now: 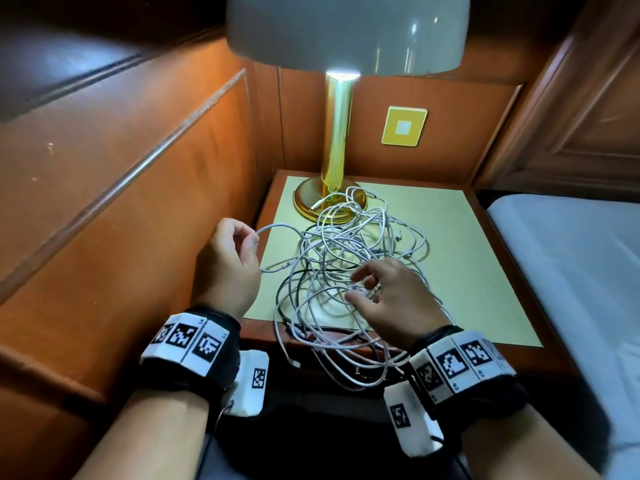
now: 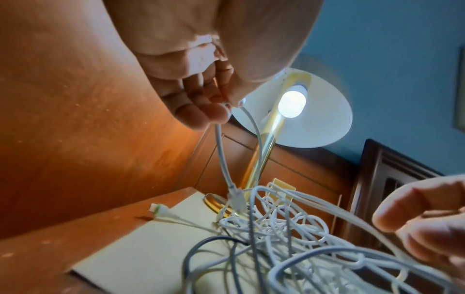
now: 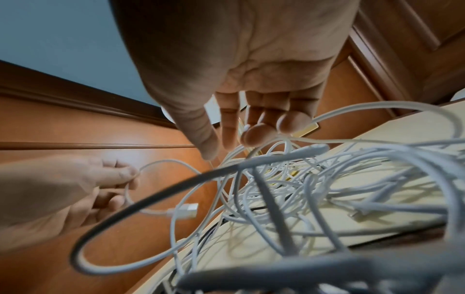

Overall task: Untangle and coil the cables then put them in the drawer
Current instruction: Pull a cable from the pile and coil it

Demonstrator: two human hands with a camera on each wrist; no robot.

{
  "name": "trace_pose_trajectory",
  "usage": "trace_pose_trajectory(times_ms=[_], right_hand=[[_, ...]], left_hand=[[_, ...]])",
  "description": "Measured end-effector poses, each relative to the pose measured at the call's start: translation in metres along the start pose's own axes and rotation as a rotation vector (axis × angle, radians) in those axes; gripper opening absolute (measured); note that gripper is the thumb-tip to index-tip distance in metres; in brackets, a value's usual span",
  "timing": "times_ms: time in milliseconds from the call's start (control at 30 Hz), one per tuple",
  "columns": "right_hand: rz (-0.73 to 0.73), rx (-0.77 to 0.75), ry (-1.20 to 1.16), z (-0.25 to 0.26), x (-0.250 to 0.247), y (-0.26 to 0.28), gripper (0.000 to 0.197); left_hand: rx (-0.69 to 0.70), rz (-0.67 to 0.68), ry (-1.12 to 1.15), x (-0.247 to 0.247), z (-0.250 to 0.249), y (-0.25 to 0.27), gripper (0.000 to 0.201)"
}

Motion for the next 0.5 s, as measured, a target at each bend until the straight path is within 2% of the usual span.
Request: trace_pose_trajectory(times_ms=[167,367,500], right_hand=[[-0.019,0.138,0.026,-0.025,-0.008,0.003,0.027],[-0.11,0.197,0.005,-0.041,-0.019,0.003,0.038],[-0.011,0.209,0.005,-0.048,-0.006,0.003,0.038]], left_hand=[[0.009,0.028,-0.206,0.007,0.018,-0.002,0.01],[-0.116,0.257,-0.419,0.033,0.041,0.005,0.015],[-0.186,0.471,-0.497,0.052,0.053,0.013,0.007]])
Point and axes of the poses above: each hand's wrist, its own y-axis away from the middle knuckle, its own x-axis out of the palm, z = x × y, the point moved 10 cm from there along -y, towards the middle knuckle, and after that the axes turned 8 degrees about -x, right-handed, at the moved point
